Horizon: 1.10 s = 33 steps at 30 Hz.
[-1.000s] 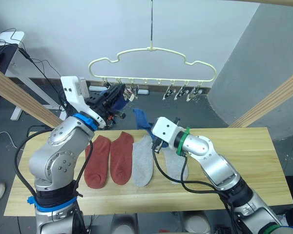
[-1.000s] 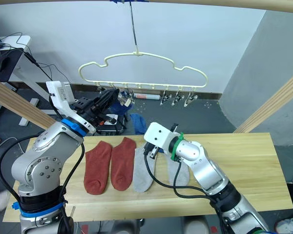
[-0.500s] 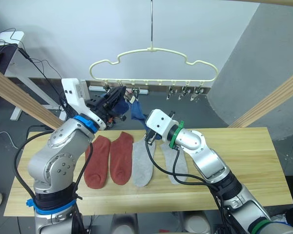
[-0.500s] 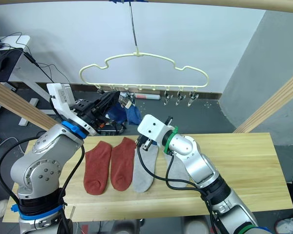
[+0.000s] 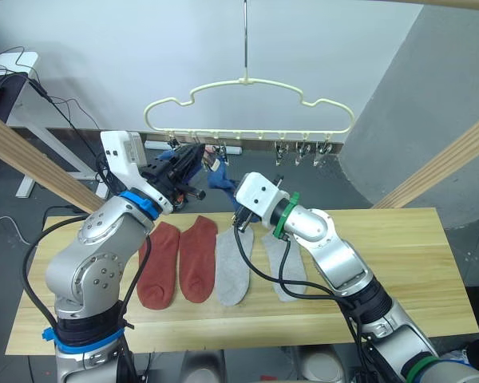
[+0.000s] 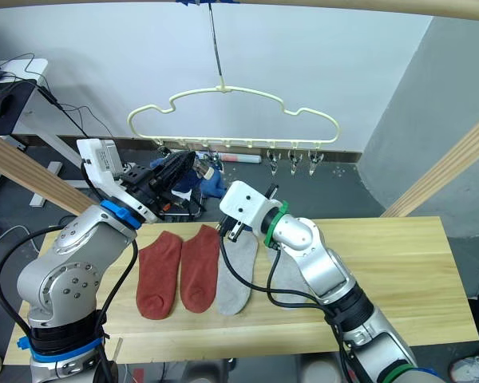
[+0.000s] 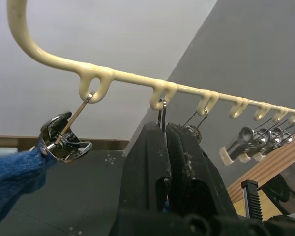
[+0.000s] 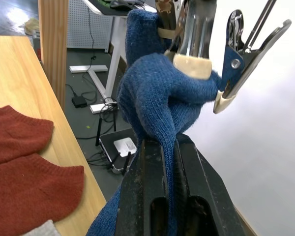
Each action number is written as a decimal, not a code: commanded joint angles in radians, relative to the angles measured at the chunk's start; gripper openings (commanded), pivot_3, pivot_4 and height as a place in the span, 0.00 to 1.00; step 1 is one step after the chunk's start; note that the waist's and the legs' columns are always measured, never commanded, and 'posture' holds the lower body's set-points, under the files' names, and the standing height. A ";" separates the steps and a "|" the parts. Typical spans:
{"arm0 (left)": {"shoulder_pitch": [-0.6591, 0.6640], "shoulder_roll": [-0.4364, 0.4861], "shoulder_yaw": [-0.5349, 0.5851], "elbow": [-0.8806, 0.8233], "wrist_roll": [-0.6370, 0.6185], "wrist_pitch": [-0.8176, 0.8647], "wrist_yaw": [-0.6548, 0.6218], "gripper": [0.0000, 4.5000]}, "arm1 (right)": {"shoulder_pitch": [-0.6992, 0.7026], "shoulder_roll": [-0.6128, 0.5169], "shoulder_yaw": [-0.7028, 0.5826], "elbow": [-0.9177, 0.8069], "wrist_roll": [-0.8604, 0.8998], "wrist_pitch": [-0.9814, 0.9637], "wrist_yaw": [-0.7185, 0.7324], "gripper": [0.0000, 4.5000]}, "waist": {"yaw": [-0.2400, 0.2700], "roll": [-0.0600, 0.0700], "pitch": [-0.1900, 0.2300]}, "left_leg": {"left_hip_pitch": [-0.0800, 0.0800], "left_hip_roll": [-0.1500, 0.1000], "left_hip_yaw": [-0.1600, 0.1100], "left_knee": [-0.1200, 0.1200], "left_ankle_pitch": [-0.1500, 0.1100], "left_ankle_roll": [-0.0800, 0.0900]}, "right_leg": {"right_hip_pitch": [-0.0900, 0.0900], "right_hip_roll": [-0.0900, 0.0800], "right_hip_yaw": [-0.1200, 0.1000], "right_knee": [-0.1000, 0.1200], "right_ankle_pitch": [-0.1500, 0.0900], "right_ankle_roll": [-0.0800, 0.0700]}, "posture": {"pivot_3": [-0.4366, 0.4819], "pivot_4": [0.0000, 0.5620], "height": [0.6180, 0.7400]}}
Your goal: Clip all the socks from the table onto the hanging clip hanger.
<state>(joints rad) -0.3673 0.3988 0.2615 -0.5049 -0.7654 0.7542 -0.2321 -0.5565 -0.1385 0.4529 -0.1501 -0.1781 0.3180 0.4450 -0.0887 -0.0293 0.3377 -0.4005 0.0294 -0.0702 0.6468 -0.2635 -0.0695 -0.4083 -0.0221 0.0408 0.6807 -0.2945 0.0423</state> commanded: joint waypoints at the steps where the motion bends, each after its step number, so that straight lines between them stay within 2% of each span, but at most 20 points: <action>1: 0.005 0.007 0.010 -0.047 -0.010 -0.019 0.002 0.00 | -0.012 0.021 -0.007 -0.027 0.009 -0.021 0.005 0.00 | 0.000 0.000 0.000 | 0.000 0.000 0.000 0.000 0.000 0.000 | 0.000 0.000 0.000 0.000 0.000 0.000 | 0.32 0.61 1.00; 24: 0.021 0.019 0.029 -0.045 -0.015 -0.018 0.006 0.00 | 0.004 0.054 -0.008 -0.026 0.015 -0.016 0.009 0.00 | 0.000 0.000 0.000 | 0.000 0.000 -0.001 0.000 0.000 0.000 | 0.000 0.000 0.000 0.000 0.000 0.000 | 0.33 0.61 1.00; 25: 0.022 0.021 0.029 -0.045 -0.014 -0.020 0.005 0.13 | 0.003 0.056 -0.008 -0.025 0.015 -0.016 0.009 0.00 | 0.000 0.000 0.000 | 0.000 0.000 -0.001 0.000 0.000 0.000 | 0.000 0.000 0.000 0.000 0.000 0.000 | 0.33 0.61 1.00; 33: 0.026 0.027 0.026 -0.048 -0.034 -0.005 -0.005 0.66 | 0.001 0.055 -0.009 -0.019 0.016 -0.021 0.014 0.00 | 0.000 0.000 0.000 | 0.000 0.000 -0.001 0.000 0.000 0.000 | 0.000 0.000 0.000 0.000 0.000 0.000 | 0.33 0.60 1.00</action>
<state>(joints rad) -0.3476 0.4117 0.2738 -0.5065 -0.7867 0.7588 -0.2294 -0.5415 -0.0954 0.4507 -0.1499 -0.1711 0.3185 0.4547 -0.0884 -0.0293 0.3377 -0.4005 0.0295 -0.0709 0.6468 -0.2634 -0.0695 -0.4084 -0.0221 0.0408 0.6808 -0.2944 0.0423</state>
